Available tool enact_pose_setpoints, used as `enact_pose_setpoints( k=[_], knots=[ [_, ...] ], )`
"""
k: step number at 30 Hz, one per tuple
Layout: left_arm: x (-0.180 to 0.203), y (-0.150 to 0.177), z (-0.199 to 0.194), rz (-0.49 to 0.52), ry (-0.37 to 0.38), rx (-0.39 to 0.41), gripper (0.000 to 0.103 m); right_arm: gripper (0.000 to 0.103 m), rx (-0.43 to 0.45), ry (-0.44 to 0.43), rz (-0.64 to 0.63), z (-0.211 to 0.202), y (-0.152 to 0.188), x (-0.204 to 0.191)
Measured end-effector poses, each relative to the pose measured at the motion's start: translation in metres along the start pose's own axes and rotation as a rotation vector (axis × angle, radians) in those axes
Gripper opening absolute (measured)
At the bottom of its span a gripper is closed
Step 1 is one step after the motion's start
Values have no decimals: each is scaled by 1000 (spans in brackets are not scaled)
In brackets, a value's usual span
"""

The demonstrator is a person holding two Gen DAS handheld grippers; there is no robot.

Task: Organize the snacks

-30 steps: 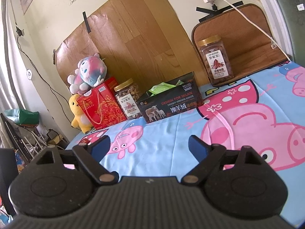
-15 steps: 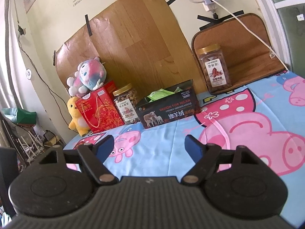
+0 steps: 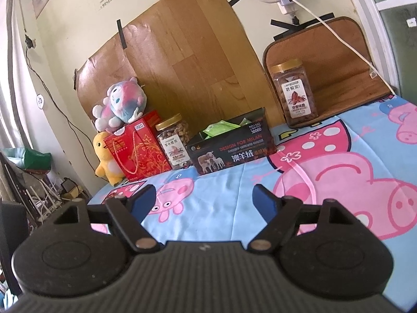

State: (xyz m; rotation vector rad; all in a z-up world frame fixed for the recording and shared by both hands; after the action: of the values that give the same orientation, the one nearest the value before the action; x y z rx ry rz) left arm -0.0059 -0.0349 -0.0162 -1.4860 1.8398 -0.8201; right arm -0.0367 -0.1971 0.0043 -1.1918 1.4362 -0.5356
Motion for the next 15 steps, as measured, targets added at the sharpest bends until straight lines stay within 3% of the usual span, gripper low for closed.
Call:
enact_pose_setpoints(
  k=[15],
  knots=[
    [0, 1, 1, -2, 8, -9, 103, 83, 9, 3, -21, -1, 0, -1]
  ],
)
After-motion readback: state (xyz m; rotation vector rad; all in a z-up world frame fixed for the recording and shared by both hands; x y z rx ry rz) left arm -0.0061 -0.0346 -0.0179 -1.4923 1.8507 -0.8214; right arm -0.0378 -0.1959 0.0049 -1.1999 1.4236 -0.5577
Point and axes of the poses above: each gripper's, at about its wrist camera, not at the fingertips, and z roughly the way its jaws point, x to its right, y to its underside, the point moved 6 cm from there along z, roughly the way its jaws point
